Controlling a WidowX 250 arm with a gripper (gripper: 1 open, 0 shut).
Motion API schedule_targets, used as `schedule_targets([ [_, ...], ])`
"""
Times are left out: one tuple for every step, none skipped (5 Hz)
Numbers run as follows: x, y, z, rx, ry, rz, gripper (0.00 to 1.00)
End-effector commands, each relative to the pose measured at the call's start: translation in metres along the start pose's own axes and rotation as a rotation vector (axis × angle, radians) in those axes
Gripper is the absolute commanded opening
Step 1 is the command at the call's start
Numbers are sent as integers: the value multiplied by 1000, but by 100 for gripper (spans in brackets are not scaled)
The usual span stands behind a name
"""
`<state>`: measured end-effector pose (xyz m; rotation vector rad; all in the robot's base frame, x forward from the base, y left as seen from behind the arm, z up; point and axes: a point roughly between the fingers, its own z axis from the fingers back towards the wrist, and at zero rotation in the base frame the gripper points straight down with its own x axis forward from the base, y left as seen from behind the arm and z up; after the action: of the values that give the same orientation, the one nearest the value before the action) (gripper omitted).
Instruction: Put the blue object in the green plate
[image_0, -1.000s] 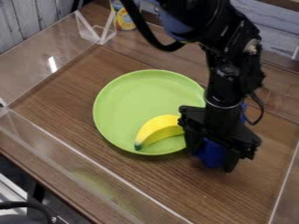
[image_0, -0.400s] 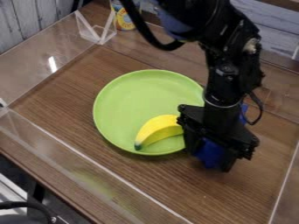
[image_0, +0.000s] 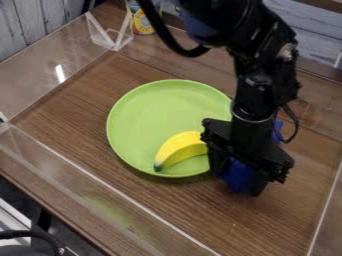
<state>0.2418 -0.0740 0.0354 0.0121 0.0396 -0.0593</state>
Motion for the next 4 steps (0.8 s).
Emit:
schedule_targets([
  [3, 4, 12, -1, -34, -1, 0],
  [3, 6, 13, 3, -33, -9, 0],
  [3, 7, 14, 7, -32, -18, 0],
  [3, 8, 15, 11, -31, -26, 0],
])
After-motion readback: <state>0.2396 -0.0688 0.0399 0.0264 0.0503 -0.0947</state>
